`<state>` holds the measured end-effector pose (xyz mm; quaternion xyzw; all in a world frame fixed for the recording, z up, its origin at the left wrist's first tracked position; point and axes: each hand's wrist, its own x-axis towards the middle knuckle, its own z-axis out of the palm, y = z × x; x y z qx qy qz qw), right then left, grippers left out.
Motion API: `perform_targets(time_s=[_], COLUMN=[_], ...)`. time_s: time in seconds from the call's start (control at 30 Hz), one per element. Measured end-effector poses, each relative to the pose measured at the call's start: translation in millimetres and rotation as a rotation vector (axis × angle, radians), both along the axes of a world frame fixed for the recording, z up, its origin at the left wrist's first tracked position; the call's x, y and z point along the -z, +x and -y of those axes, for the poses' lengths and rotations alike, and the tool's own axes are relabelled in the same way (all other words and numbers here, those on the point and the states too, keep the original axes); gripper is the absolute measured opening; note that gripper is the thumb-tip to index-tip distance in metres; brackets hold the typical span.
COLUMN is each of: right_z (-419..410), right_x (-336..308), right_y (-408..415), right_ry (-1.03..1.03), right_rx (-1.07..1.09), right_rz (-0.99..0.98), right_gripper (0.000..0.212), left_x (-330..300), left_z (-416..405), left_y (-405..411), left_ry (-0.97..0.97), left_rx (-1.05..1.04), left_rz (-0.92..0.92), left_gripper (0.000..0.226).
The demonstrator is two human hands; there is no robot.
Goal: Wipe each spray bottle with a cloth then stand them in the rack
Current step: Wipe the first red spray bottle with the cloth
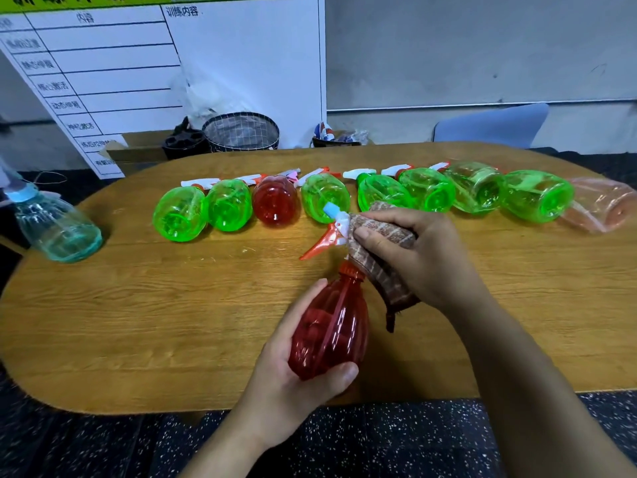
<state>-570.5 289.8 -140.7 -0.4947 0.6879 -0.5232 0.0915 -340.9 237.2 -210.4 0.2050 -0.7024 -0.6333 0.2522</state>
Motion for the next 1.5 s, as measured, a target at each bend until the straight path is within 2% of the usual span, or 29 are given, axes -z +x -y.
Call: perform_targets(time_s=[0.17,0.2,0.33,0.4,0.5,0.67,0.8,0.87,0.97,1.03,1.1,1.2,1.3,1.37,1.5], right_z=[-23,-25,-13,-1,8,0,-11,-14,-16,-13,-7,-1,1,2,2], right_x=[-8,-10,-15,-14,-8,-4,3,4,9,15,24,29,30,29,28], right_y=[-25,-26,-8,5,11,1,-10,-10,2,18,35,54,60,60,58], right_ry=[0.251,0.222,-0.148,-0.19,-0.121,0.0,0.157,0.115,-0.062,-0.042,0.019,0.035,-0.006,-0.033,-0.046], right_rx=[-0.103,-0.1,0.058,0.07,0.033,-0.018,-0.008,0.029,0.102,0.096,0.054,-0.007,-0.051,-0.047,-0.023], right_rz=[0.041,0.071,0.131,0.08,0.039,0.097,0.028,0.096,0.415,0.594,0.614,0.592,0.636,0.644,0.76], right_gripper=[0.019,0.016,0.015,0.018,0.017,0.013,0.015,0.013,0.008,0.007,0.008,0.007,0.026,0.031,0.025], left_x=[2,1,1,1,2,1,2,1,-2,-4,-3,0,-2,-5,-4], left_z=[0,0,-1,-1,1,1,3,5,9,10,12,13,12,11,14], left_y=[-1,-1,-1,-1,1,-1,-2,-2,-1,-1,-1,-2,-2,-3,-4], left_ry=[0.002,0.007,0.004,-0.003,0.007,0.04,0.088,0.112,0.169,0.217,0.247,0.277,0.258,0.257,0.344], left_rx=[-0.033,-0.024,0.005,0.02,0.024,0.008,-0.042,-0.064,-0.11,-0.121,-0.127,-0.128,-0.144,-0.149,-0.152], left_rz=[-0.008,-0.009,0.001,0.002,-0.003,-0.013,-0.04,-0.06,-0.094,-0.106,-0.117,-0.134,-0.132,-0.129,-0.126], left_gripper=[0.094,0.095,0.094,0.094,0.095,0.094,0.094,0.095,0.105,0.112,0.111,0.089,0.097,0.091,0.075])
